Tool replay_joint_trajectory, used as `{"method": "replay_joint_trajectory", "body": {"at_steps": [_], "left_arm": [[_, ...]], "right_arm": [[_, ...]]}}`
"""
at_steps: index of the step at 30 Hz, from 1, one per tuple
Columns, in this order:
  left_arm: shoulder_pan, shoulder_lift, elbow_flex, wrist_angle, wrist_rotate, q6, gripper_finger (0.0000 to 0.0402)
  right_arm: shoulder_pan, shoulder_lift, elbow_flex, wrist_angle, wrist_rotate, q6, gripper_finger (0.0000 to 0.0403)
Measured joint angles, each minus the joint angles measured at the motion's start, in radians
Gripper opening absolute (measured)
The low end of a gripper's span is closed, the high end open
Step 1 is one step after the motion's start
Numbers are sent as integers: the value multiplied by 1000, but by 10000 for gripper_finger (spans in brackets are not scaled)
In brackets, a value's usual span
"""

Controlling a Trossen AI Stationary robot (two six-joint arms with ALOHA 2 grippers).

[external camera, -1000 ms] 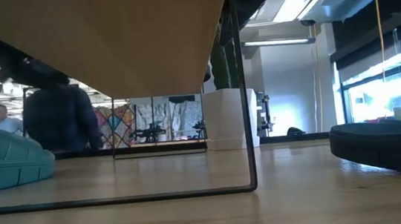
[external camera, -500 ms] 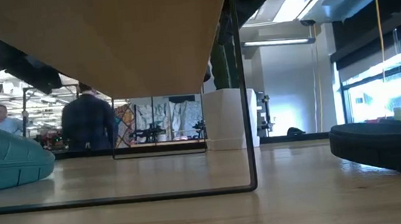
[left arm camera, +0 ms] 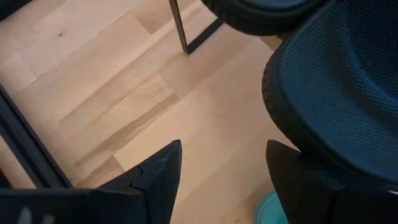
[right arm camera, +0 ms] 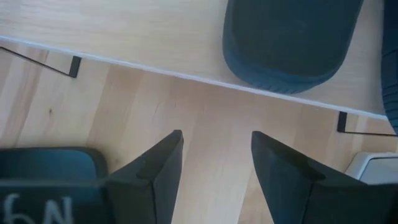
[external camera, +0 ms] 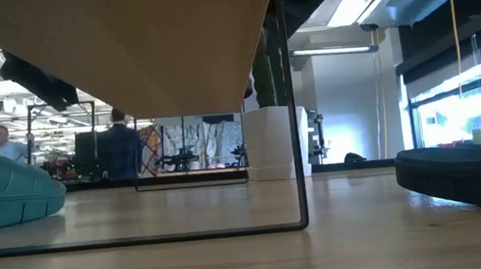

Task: Pick and place slides into the shelf
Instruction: Put the black slides on the shelf

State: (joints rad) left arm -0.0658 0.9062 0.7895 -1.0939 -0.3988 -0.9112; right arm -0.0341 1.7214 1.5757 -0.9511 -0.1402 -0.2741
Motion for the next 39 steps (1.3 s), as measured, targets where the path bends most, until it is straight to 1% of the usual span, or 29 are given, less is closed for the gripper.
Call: {"method": "replay_joint_trajectory", "body": {"at_steps": [39], "left_arm": [[0, 0, 0, 59, 1, 5, 225]], "right_arm": [[0, 0, 0, -4, 0, -49, 191]]}}
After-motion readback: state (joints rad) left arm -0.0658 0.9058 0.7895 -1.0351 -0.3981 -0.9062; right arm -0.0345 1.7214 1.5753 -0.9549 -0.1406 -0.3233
